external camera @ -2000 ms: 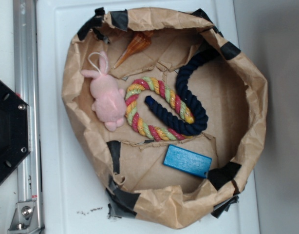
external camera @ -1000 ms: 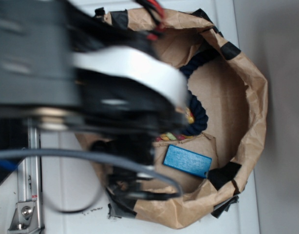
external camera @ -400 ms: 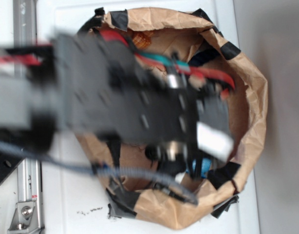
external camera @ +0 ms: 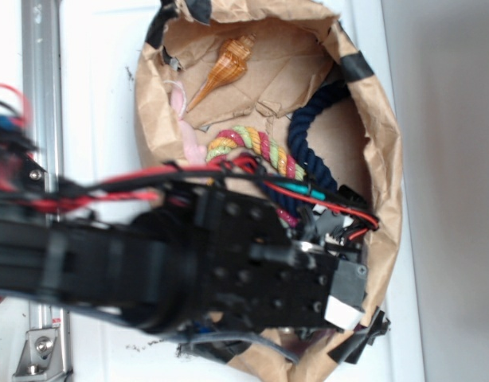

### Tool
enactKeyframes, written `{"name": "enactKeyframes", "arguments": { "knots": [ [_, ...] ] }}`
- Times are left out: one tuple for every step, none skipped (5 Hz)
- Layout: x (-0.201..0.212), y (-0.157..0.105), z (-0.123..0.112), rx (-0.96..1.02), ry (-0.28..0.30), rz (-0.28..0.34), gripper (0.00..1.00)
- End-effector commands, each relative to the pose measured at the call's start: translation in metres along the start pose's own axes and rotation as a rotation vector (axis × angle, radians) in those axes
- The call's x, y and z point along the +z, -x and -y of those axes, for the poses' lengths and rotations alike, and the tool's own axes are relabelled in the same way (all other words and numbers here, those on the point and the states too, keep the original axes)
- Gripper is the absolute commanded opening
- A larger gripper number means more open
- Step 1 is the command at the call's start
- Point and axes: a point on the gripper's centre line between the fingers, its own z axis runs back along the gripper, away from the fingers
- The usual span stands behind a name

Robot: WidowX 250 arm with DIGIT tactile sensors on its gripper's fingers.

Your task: Grab the blue block.

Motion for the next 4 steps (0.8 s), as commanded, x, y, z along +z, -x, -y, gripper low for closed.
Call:
{"name": "enactKeyframes", "arguments": {
  "knots": [
    [-0.024,0.004,0.013,0.307,0.13,-0.144,0.95],
    [-0.017,0.018,-0.01,0.412,0.084,-0.172,0.0],
    [0.02,0.028,-0.033,0.467,-0.053,-0.158,0.0],
    [0.069,0.037,-0.052,0.493,-0.073,-0.042,0.0]
  ]
}}
